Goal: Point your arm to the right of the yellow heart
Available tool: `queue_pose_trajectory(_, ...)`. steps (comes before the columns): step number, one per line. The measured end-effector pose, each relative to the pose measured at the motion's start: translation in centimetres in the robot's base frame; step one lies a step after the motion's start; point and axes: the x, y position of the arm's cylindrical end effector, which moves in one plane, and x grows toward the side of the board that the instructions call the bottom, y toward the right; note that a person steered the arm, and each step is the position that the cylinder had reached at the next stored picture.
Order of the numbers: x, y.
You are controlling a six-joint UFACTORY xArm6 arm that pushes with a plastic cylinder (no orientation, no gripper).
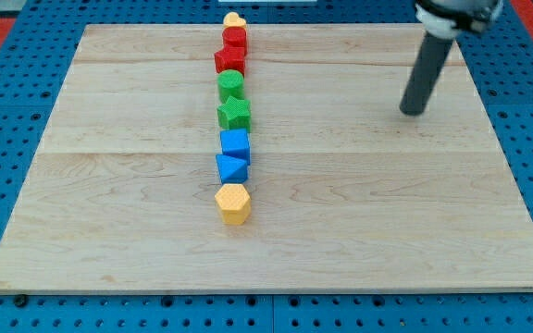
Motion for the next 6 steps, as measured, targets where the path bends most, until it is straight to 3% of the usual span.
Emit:
queue_pose_trajectory(2,-13.8,-0.9)
queue_pose_trajectory(4,-15.9,-3.2)
queue_pose_trajectory(6,-15.9,-12.5)
